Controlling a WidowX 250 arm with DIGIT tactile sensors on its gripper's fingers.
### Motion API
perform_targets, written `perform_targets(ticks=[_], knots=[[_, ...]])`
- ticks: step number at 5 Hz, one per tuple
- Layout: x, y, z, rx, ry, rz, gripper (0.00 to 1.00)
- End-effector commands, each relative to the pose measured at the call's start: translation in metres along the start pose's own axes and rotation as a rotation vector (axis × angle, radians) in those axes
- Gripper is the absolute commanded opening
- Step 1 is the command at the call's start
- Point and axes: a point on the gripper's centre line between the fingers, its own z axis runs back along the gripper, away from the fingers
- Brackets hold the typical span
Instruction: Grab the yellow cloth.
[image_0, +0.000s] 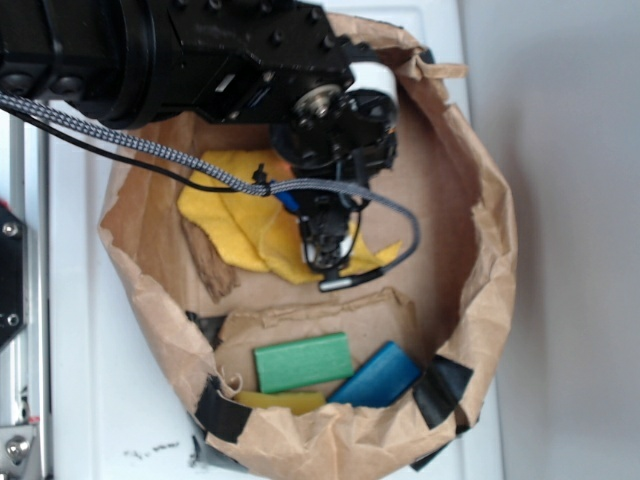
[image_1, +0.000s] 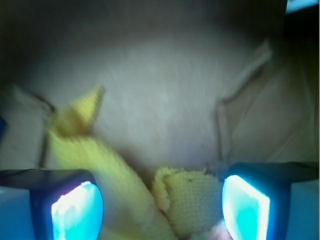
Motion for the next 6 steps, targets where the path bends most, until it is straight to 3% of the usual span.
perform_targets(ticks=[1, 2, 4, 6], knots=[[0.008, 0.013, -0.029, 0.111, -0.049, -0.013, 0.84], [0.014, 0.012, -0.034, 0.131, -0.048, 0.011, 0.00], [0.018, 0.008, -0.018, 0.081, -0.046, 0.029, 0.00], [0.014, 0.001, 0.009, 0.010, -0.006, 0.031, 0.00]])
